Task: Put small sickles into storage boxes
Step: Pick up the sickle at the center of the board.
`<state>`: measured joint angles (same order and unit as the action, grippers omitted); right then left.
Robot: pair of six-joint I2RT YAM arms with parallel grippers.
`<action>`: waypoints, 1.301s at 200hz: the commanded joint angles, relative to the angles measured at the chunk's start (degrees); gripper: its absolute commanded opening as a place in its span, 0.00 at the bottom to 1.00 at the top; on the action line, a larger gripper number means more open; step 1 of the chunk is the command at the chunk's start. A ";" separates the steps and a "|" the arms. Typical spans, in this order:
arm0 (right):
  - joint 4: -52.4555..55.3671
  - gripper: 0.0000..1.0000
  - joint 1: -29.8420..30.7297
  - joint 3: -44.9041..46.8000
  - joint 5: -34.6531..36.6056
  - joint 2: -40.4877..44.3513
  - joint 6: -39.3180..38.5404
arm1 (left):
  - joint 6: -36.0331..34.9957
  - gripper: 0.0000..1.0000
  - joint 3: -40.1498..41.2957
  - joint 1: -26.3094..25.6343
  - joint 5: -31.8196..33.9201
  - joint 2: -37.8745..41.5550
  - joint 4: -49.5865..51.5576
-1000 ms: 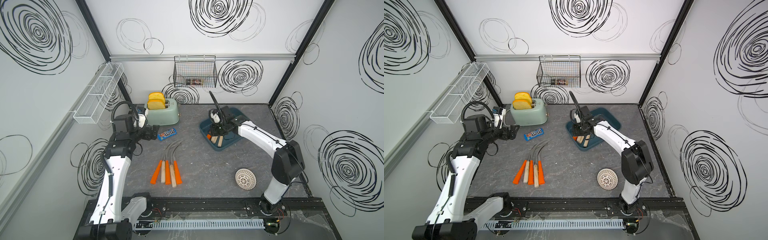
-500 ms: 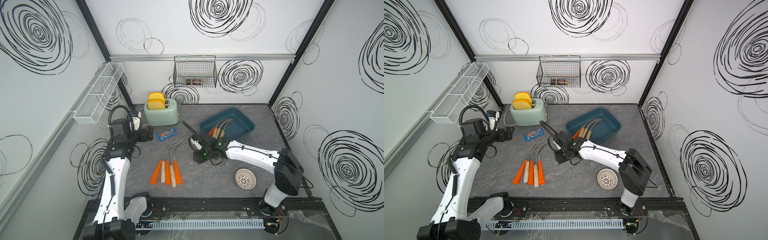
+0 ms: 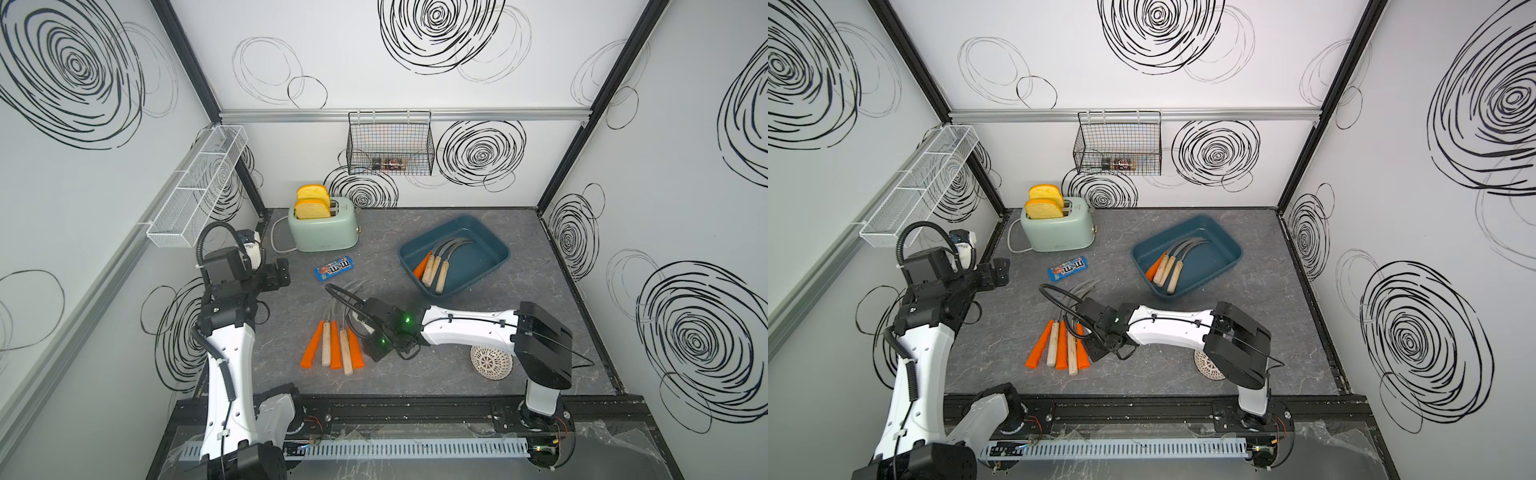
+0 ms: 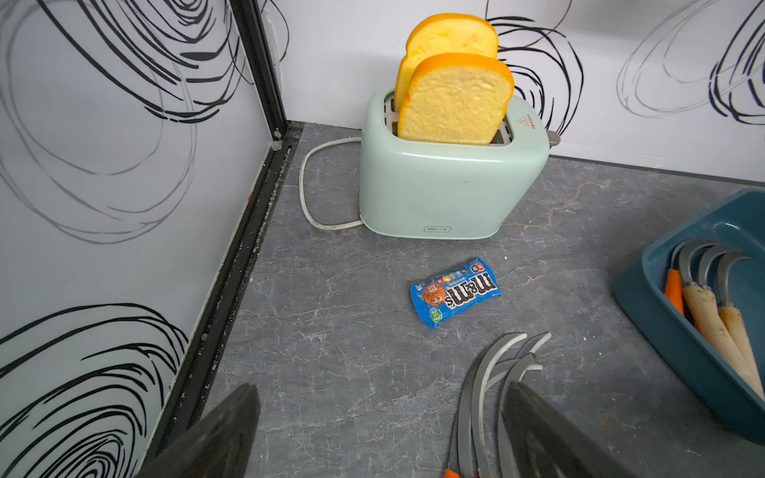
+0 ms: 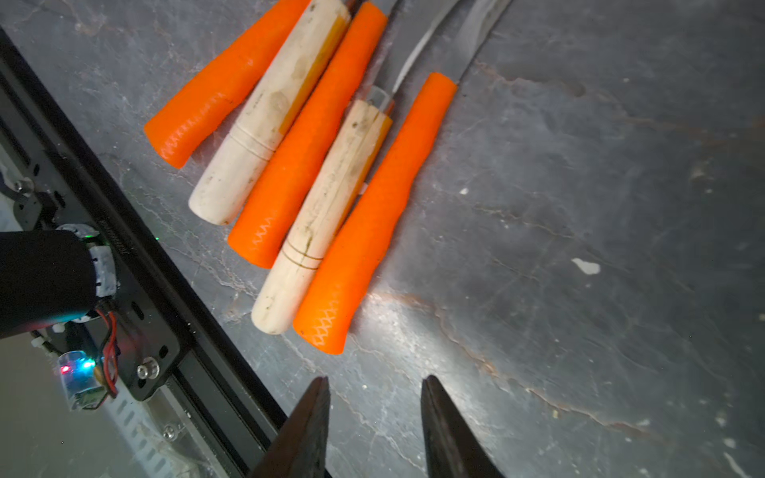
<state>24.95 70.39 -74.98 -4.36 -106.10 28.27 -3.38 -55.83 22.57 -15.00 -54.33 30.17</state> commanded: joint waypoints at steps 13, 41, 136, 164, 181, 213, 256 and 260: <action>-2.17 0.40 2.37 -3.76 0.25 -2.52 0.20 | 0.82 0.96 0.93 2.99 -1.28 1.28 -1.33; -2.97 0.40 3.97 -5.39 -0.15 -4.96 -0.14 | 0.09 0.96 0.99 5.62 -2.62 1.74 -0.73; -2.55 0.40 5.37 -9.26 -1.57 -10.38 -1.03 | -1.51 0.96 0.59 12.92 -7.49 2.04 0.76; -2.73 0.41 5.53 -9.49 -1.54 -11.19 -0.96 | -1.95 0.96 0.87 13.46 -7.67 2.27 0.58; -2.10 0.41 5.55 -10.09 -1.70 -12.20 -1.03 | -2.26 0.96 1.25 13.67 -8.09 2.56 0.68; -1.41 0.42 5.81 -10.90 -1.36 -13.22 -1.11 | -2.91 0.96 1.43 14.16 -8.55 3.08 0.93; 2.00 0.42 5.85 -12.72 2.37 -14.08 -0.76 | -2.68 0.96 0.99 14.65 -9.72 2.98 1.06; 2.46 0.42 5.79 -12.85 2.93 -14.19 -0.76 | -2.56 0.96 0.95 14.66 -9.85 2.92 1.04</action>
<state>23.49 75.72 -85.56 -4.82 -118.96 27.90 -5.41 -54.89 36.51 -23.03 -51.90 31.73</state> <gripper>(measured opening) 0.416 0.962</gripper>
